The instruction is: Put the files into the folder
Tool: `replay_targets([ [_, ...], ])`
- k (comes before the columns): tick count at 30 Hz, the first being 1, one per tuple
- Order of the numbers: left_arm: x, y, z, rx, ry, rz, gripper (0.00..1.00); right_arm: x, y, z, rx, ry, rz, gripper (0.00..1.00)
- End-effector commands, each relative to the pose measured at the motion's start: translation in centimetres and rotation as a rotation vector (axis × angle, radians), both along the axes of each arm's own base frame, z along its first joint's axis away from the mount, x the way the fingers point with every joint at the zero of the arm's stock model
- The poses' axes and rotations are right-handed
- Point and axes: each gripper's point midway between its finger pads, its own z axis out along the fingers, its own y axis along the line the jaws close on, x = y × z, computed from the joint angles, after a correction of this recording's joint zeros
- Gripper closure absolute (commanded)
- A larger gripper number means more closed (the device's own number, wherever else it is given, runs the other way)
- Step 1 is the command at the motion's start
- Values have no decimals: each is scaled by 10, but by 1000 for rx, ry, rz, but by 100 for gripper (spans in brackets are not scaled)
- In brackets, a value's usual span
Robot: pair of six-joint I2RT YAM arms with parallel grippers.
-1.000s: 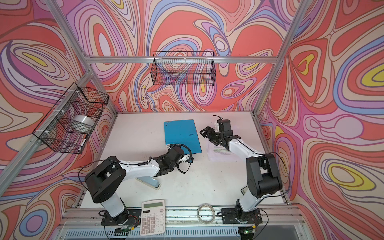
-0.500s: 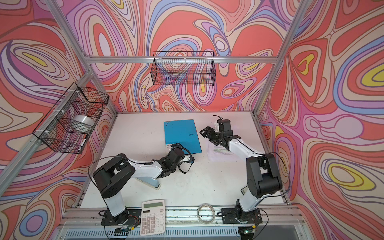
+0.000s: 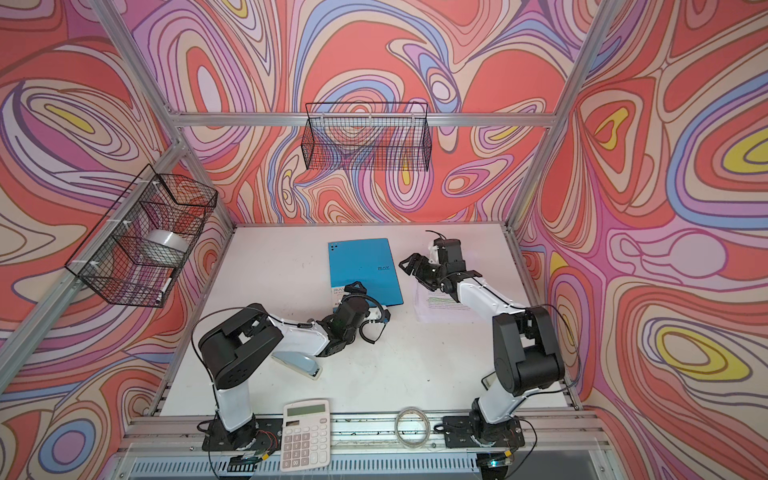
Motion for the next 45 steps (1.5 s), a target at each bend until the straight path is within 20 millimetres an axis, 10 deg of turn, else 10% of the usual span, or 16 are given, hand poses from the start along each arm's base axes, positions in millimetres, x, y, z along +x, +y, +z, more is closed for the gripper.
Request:
replay_targets([
  [1, 19, 1, 28, -47, -88, 57, 0, 0, 2, 14, 3, -38, 30, 16],
  [45, 32, 18, 43, -132, -86, 197, 0, -4, 41, -77, 165, 197, 226, 18],
])
